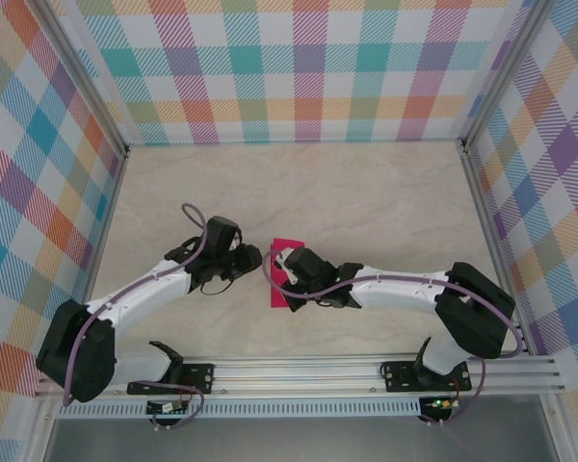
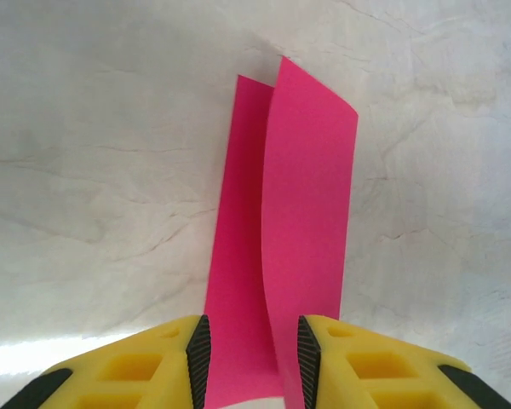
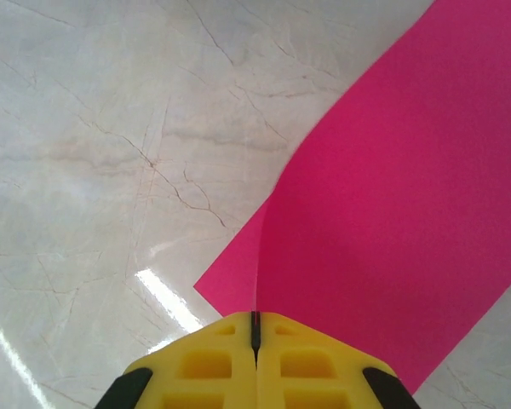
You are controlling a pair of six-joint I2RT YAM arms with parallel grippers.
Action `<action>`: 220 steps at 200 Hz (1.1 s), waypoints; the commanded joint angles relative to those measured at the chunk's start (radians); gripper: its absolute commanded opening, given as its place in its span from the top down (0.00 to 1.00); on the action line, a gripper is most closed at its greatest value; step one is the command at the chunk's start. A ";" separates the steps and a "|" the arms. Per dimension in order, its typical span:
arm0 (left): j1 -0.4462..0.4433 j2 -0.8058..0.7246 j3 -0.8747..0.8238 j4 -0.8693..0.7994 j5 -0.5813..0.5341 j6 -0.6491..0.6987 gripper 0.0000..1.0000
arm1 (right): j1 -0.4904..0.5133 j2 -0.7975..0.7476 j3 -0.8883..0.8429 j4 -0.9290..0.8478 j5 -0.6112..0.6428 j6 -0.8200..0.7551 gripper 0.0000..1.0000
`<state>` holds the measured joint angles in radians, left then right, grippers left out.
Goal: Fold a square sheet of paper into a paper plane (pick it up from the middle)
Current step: Fold the triangle a second time at the center of the table.
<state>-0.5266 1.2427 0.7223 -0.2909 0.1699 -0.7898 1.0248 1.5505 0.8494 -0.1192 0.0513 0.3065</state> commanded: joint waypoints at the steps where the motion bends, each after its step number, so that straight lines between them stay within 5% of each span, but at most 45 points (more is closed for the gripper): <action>1: 0.007 -0.060 -0.041 -0.059 -0.040 -0.028 0.66 | -0.066 -0.015 -0.020 0.048 -0.235 0.030 1.00; 82: -0.071 -0.115 -0.063 -0.048 0.008 0.004 0.68 | -0.239 0.069 0.015 -0.050 -0.405 -0.031 1.00; 220: -0.159 0.035 -0.016 0.045 -0.015 -0.007 0.71 | -0.315 0.190 0.155 -0.201 -0.346 -0.140 0.98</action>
<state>-0.6685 1.2537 0.6704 -0.2974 0.1654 -0.7963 0.7132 1.7271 0.9653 -0.2718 -0.3149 0.2073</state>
